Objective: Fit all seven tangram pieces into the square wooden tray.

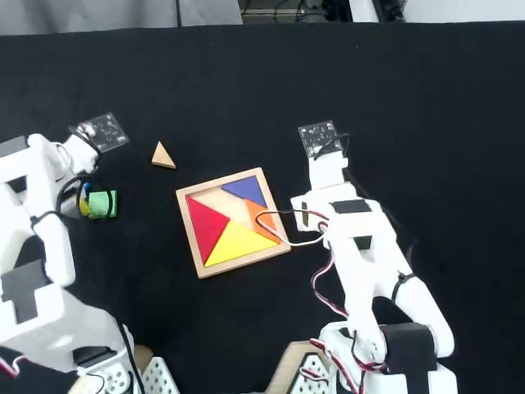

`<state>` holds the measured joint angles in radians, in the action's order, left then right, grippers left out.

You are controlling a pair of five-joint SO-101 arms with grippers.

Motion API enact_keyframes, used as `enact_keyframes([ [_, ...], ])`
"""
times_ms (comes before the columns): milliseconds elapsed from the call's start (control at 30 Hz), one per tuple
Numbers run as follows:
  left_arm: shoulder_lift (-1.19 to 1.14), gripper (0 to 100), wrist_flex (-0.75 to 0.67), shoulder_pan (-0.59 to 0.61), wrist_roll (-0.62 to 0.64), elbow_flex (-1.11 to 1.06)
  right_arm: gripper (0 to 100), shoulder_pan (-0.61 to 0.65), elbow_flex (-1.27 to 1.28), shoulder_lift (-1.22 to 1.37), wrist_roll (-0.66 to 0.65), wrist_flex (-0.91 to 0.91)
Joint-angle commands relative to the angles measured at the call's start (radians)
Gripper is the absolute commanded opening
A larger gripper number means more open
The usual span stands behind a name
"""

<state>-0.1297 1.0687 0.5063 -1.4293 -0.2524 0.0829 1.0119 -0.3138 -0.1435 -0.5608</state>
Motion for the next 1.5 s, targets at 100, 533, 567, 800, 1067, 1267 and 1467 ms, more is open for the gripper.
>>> enact_keyframes([
  [100, -0.121, 25, 0.002, 0.067, -0.199, 0.186, 8.8, -0.012, -0.005, 0.005, -0.003, 0.020],
  [533, -0.499, 25, 0.181, 0.085, -0.302, 0.657, 8.8, -0.012, -0.007, 0.005, -0.003, 0.020],
  [567, -0.512, 25, 0.226, 0.082, -0.302, 0.708, 8.8, -0.012, -0.007, 0.005, -0.003, 0.020],
  [800, -0.643, 25, 0.381, 0.062, -0.379, 0.937, 8.8, -0.012, -0.005, 0.005, -0.003, 0.020],
  [1067, -0.750, 25, 0.477, 0.007, -0.381, 1.066, 8.8, -0.012, -0.005, 0.005, -0.040, 0.017],
  [1267, -0.812, 25, 0.483, 0.002, -0.381, 1.104, 8.8, -0.012, -0.005, 0.005, -0.044, 0.018],
  [1467, -0.829, 25, 0.483, 0.036, -0.384, 1.107, 8.8, -0.012, -0.005, 0.005, -0.044, 0.020],
])
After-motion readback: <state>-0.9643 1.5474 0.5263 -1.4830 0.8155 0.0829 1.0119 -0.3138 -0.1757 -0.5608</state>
